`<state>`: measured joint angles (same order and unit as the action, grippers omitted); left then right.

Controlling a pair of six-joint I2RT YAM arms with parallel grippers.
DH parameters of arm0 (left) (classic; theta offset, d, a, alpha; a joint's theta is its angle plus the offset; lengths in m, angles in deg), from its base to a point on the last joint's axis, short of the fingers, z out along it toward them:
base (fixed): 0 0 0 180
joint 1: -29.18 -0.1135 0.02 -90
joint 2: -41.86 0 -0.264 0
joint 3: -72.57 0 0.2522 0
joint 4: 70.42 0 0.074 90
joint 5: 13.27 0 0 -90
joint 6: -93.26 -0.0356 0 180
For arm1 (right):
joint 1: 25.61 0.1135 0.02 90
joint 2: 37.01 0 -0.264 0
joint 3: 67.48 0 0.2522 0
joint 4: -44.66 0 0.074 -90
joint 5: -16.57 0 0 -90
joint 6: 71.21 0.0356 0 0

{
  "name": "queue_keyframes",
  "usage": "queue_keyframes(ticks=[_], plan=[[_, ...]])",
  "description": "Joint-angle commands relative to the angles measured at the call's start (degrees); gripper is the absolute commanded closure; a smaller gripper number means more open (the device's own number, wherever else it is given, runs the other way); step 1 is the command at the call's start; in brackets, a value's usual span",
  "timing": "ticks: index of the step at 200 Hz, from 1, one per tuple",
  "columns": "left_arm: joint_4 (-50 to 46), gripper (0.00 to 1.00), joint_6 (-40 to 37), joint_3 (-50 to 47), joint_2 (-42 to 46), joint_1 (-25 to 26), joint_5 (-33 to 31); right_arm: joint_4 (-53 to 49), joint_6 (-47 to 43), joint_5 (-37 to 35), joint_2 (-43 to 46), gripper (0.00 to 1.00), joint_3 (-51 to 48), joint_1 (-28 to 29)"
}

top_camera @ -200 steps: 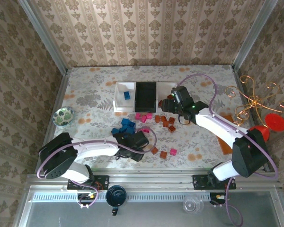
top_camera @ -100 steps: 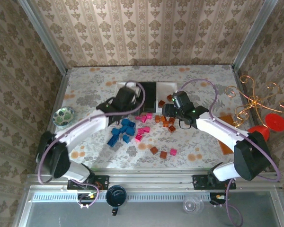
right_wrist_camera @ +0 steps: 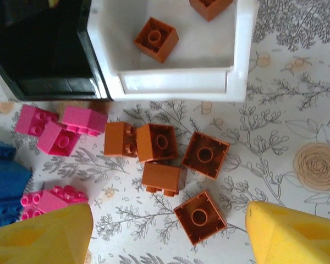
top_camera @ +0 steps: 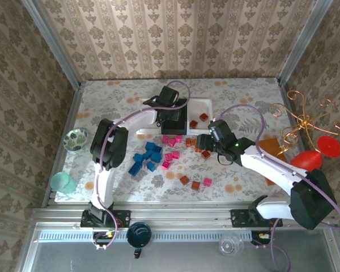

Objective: Sort the legos into containers by color
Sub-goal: Place the lego in the container, then pick up the lego from the bottom-center of the table.

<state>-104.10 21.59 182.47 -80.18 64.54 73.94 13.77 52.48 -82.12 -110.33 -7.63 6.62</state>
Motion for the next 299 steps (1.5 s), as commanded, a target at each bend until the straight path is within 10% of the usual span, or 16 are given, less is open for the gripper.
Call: queue_keyframes(ticks=[1,123,224,299], plan=[[-2.38,0.67,-0.05,2.98,0.11,-0.90,0.02,-2.79,1.45,0.76,0.25,0.25,-1.39,0.87],[17.37,0.01,6.76,-33.69,38.77,8.79,2.74,-11.70,13.31,1.10,5.53,0.24,-11.86,12.36],[18.91,0.00,8.91,-60.89,61.74,14.84,-9.28,-9.41,18.60,3.06,-0.04,0.41,-14.07,16.51],[18.53,0.00,13.69,-66.35,65.99,9.25,-5.54,-16.25,15.72,0.64,5.06,0.76,-8.72,16.65]])
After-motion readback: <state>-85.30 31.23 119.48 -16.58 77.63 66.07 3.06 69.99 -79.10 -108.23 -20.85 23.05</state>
